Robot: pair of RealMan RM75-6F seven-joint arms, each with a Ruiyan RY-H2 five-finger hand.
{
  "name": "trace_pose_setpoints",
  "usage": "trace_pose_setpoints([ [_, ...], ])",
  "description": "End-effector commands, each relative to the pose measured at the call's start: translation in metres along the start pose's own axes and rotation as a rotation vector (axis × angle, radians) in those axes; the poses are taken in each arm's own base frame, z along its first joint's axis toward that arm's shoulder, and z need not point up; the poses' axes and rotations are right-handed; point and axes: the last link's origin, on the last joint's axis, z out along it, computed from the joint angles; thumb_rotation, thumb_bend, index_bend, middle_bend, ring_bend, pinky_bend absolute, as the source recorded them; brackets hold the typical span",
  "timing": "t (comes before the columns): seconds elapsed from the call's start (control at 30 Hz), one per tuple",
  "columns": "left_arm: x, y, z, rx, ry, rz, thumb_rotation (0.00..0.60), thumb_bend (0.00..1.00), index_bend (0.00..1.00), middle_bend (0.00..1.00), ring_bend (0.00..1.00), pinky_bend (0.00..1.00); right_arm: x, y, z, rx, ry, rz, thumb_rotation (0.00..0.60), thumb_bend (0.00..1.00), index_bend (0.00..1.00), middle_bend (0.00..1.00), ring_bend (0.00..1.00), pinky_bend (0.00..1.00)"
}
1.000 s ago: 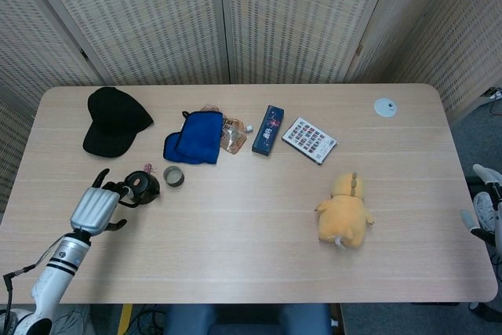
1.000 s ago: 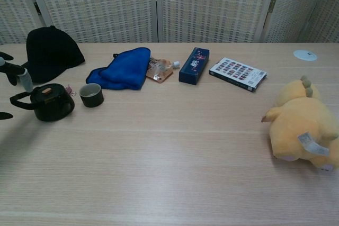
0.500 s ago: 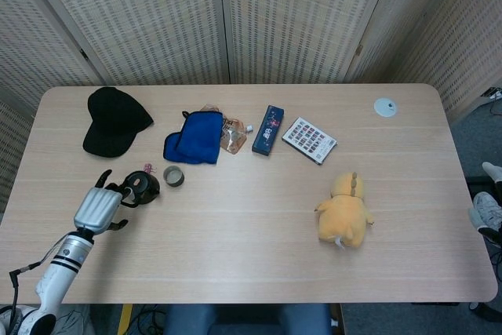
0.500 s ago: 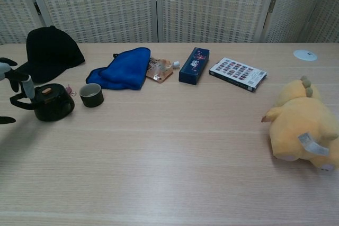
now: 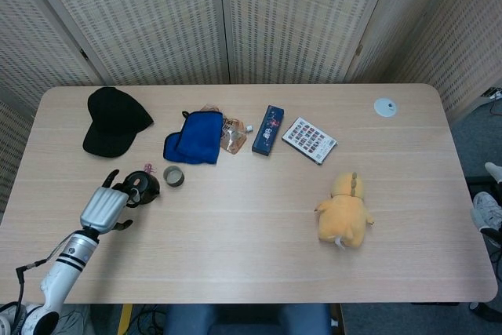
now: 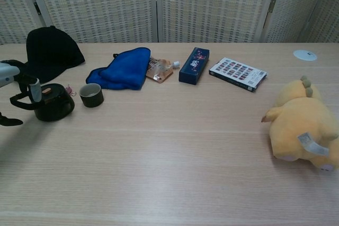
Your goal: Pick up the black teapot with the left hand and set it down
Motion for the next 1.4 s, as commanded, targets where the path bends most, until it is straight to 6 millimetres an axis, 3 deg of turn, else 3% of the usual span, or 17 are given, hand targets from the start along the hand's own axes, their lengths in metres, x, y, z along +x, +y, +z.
trace_pose_setpoints([
  [0.03,-0.002,0.000,0.001,0.002,-0.008,0.006,0.600,0.20,0.42,0.40,0.34,0.00,0.000,0.000,0.000,-0.001,0.001,0.000,0.600,0.22,0.20,0.22,0.20,0.14],
  [1.4,-0.020,0.002,0.001,0.001,-0.101,0.052,0.600,0.20,0.49,0.46,0.39,0.00,-0.003,0.004,-0.003,-0.021,-0.007,0.000,0.600,0.22,0.20,0.22,0.20,0.14],
])
